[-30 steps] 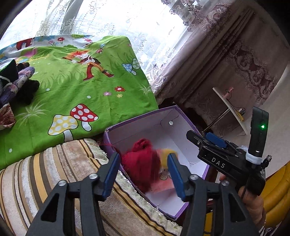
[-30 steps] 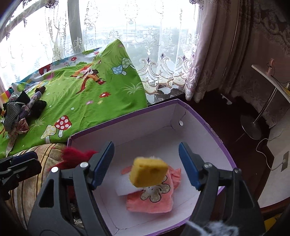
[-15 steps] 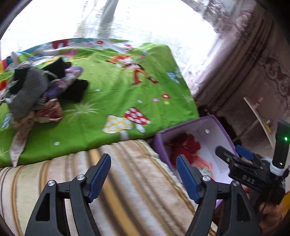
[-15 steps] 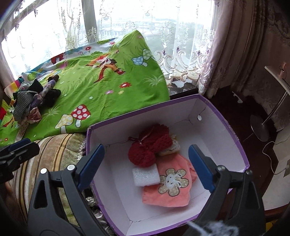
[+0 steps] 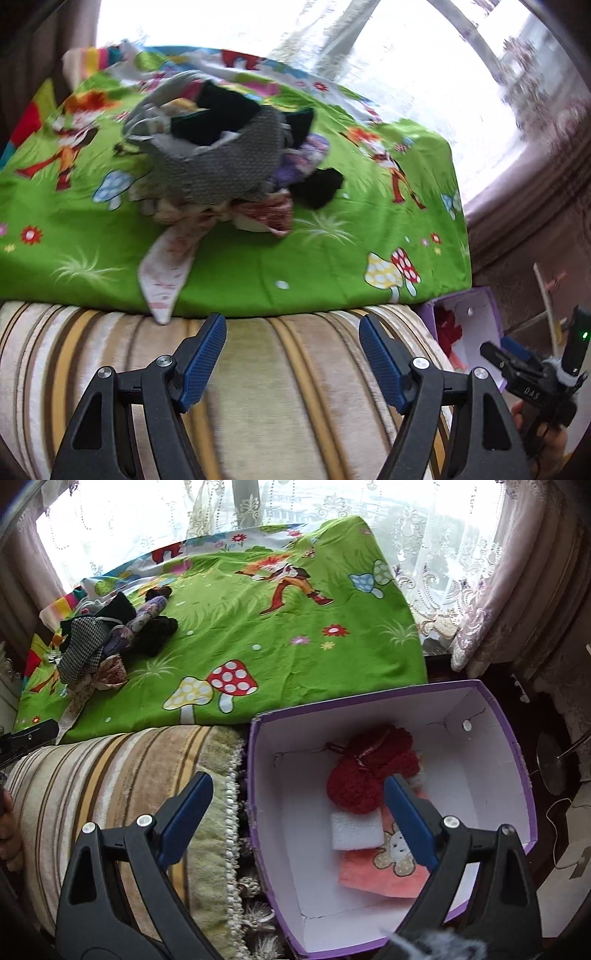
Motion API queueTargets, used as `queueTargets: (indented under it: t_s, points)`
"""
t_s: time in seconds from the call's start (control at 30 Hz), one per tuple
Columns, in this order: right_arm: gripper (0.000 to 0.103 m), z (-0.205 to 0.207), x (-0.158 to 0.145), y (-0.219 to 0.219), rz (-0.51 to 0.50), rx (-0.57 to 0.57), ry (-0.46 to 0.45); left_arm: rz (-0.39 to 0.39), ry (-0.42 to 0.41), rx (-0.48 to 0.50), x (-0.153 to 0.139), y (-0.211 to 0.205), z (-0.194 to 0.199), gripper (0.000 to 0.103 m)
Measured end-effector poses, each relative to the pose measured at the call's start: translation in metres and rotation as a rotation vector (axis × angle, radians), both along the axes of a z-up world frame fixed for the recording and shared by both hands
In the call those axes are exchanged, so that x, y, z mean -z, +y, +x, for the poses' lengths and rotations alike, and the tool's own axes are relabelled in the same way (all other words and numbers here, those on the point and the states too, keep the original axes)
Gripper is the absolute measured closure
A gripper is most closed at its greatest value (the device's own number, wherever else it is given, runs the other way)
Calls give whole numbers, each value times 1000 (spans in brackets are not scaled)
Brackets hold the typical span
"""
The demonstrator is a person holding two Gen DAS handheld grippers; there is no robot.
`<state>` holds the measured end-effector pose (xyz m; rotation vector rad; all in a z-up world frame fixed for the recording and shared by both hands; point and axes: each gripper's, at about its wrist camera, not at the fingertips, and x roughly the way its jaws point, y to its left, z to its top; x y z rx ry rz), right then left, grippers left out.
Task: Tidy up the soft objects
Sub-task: 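Grasp the black-and-white checked bag with the left tool and lift it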
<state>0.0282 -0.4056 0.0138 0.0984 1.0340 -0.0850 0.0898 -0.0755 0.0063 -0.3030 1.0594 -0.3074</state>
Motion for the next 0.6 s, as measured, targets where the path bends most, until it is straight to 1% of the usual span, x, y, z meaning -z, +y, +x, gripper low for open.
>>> queueTargets:
  t_s: [0.07,0.2,0.4,0.6]
  points:
    - [8,5,0,7,32,-30,3,-41,6,-32,1,18,4,28]
    - [8,19,-1,29,10,-77,20,-86,22,-91,1,43,19,28]
    - [8,37,-1,53,1,-138,36,-78,21,-112,-1,56,50,28]
    - [8,51,-1,68,-10,-180,44,-71,24,-110,2,54,80,28]
